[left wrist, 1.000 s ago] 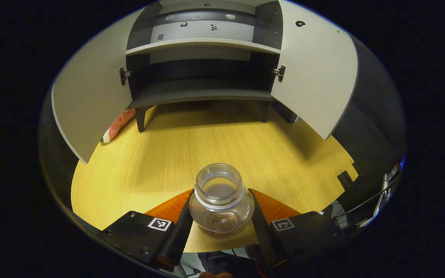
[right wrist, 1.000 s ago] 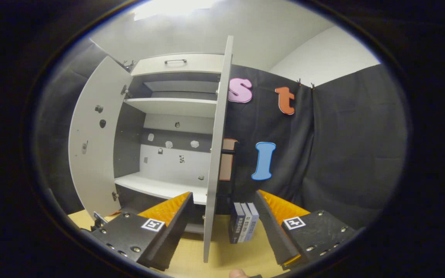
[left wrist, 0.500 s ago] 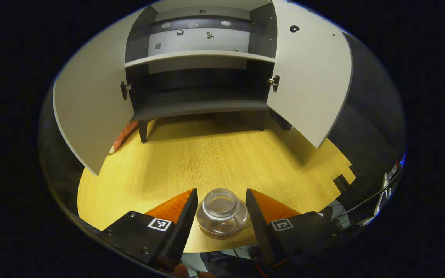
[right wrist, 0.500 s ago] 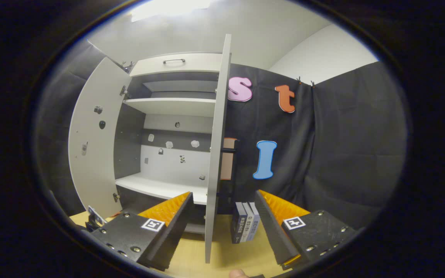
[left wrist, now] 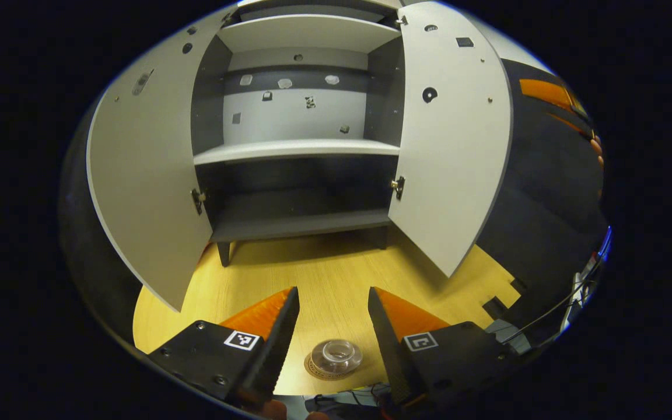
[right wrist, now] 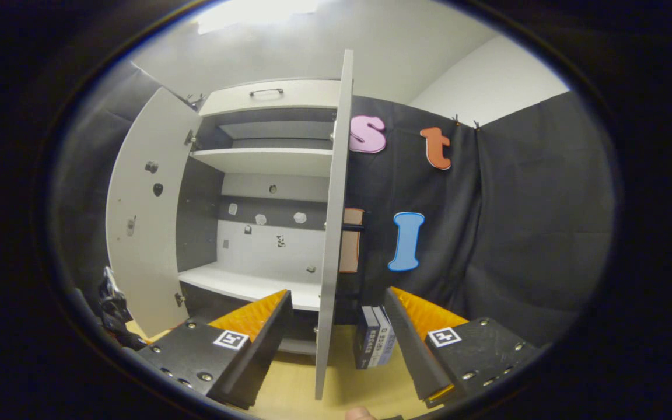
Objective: Grasp the bottle in the cabinet with the left hand and place it on the coaster, then close the right door with the right hand and the left door with the left hand.
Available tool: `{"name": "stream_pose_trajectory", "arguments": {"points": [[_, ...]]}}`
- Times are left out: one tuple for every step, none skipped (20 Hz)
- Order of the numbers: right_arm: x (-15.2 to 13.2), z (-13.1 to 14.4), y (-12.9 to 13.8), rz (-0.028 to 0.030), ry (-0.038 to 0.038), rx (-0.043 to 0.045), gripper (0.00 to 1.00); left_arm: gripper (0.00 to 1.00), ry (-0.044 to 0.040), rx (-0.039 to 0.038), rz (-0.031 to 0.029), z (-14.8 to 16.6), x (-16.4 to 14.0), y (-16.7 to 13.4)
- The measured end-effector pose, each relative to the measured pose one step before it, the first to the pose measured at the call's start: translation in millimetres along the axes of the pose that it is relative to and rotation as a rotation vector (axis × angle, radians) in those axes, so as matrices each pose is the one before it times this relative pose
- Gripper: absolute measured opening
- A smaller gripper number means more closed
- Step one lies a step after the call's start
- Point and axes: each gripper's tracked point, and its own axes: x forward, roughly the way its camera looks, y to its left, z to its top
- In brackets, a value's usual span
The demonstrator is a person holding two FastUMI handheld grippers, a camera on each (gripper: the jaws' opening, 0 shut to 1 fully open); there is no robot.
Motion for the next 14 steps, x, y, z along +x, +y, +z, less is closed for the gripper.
{"name": "stream_pose_trajectory", "arguments": {"points": [[0.52, 0.74, 0.48, -0.00145, -0.00161, -0.00003, 0.96, 0.75, -0.02115, -0.00041, 0.00065, 11.40, -3.49, -0.16], [-0.85, -0.10, -1.32, -0.00257, -0.00157, -0.00020, 0.96, 0.75, -0.02146, -0.00188, 0.00259, 11.57, -3.55, 0.82], [0.19, 1.57, -0.58, -0.00294, -0.00281, -0.00009, 0.96, 0.75, -0.02556, -0.00340, 0.00385, 12.38, -4.64, 2.05], [0.08, 0.83, -1.73, -0.00431, -0.00437, 0.00080, 0.96, 0.75, -0.03072, -0.00693, 0.00481, 14.67, -3.33, 2.46], [-0.28, 0.11, -1.16, -0.00447, -0.00265, 0.00089, 0.96, 0.74, -0.02913, -0.00936, 0.00735, 14.21, -3.49, 3.20], [0.72, 1.28, -1.59, -0.00574, -0.00256, 0.00105, 0.96, 0.75, -0.03036, -0.00959, 0.01172, 15.09, -3.07, 4.53], [0.20, 0.50, -2.05, -0.00612, -0.00330, 0.00109, 0.96, 0.74, -0.02684, -0.00971, 0.01436, 14.56, -3.75, 5.87], [1.19, 0.77, -2.00, -0.00595, -0.00147, 0.00057, 0.96, 0.74, -0.02620, -0.00756, 0.01436, 14.88, -3.33, 5.60], [1.05, -1.39, -2.65, -0.00825, 0.00066, -0.00035, 0.96, 0.74, -0.02653, -0.00309, 0.01821, 14.59, -3.37, 6.87], [2.21, -0.37, -1.97, -0.00815, 0.00228, -0.00037, 0.96, 0.74, -0.02601, 0.00127, 0.02384, 13.44, -1.92, 7.44], [1.17, -0.36, -2.78, -0.00855, 0.00110, 0.00078, 0.96, 0.74, -0.02100, 0.00312, 0.02745, 11.90, -2.22, 9.47], [1.88, 0.30, -2.40, -0.00985, -0.00125, 0.00223, 0.96, 0.74, -0.02346, 0.00350, 0.02685, 11.31, -2.60, 8.82], [1.89, 0.29, -2.98, -0.01483, -0.00313, 0.00344, 0.96, 0.74, -0.01971, -0.00646, 0.02377, 9.11, -1.64, 8.02], [1.42, 0.53, -6.11, -0.02521, -0.00524, 0.00311, 0.96, 0.74, -0.01578, -0.01088, 0.01398, 6.37, -2.43, 5.57]]}}
